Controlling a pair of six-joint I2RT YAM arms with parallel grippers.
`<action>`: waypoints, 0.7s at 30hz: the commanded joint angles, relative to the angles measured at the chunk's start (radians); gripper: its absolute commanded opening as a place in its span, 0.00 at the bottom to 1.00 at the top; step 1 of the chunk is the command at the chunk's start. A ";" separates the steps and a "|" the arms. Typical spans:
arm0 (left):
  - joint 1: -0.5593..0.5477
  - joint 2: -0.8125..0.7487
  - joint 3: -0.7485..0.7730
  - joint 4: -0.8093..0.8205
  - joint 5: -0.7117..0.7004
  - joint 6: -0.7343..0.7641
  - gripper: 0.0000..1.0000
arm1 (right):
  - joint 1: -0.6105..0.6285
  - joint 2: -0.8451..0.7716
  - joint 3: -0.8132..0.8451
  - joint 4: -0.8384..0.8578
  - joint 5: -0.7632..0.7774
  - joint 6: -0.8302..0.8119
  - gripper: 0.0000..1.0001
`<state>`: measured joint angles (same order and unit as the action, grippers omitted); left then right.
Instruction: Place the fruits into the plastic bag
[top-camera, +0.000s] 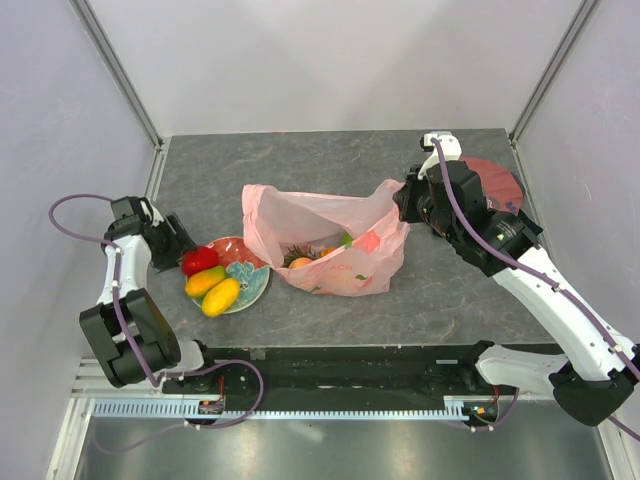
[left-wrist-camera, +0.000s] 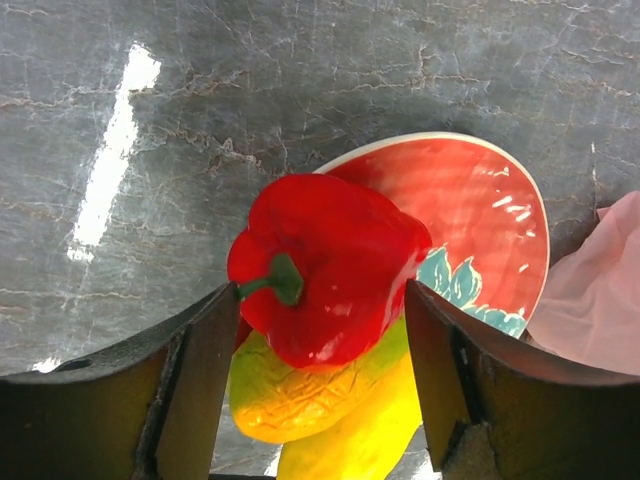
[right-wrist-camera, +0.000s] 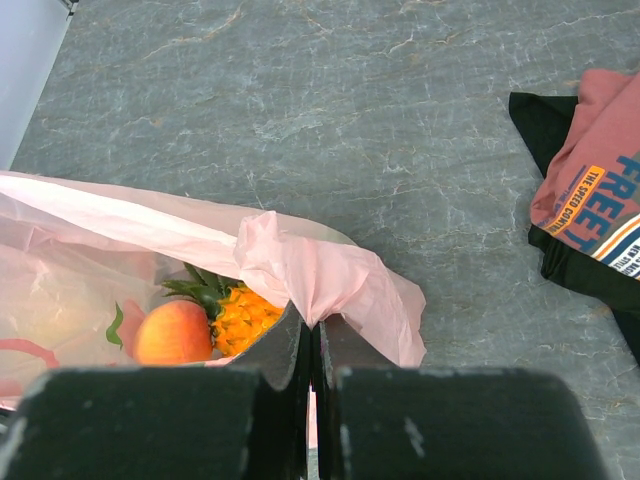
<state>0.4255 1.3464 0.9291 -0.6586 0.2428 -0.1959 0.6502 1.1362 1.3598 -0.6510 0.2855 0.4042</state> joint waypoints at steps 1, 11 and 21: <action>-0.005 0.020 -0.010 0.057 0.023 0.030 0.72 | -0.003 -0.004 0.010 0.022 0.006 -0.005 0.00; -0.008 0.011 -0.059 0.102 0.039 0.019 0.63 | -0.003 -0.001 0.015 0.019 0.009 -0.005 0.00; -0.010 -0.062 -0.084 0.100 0.038 0.016 0.40 | -0.003 0.000 0.022 0.017 0.011 0.005 0.00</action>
<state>0.4183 1.3338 0.8642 -0.5694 0.2859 -0.1963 0.6502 1.1366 1.3598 -0.6514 0.2855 0.4046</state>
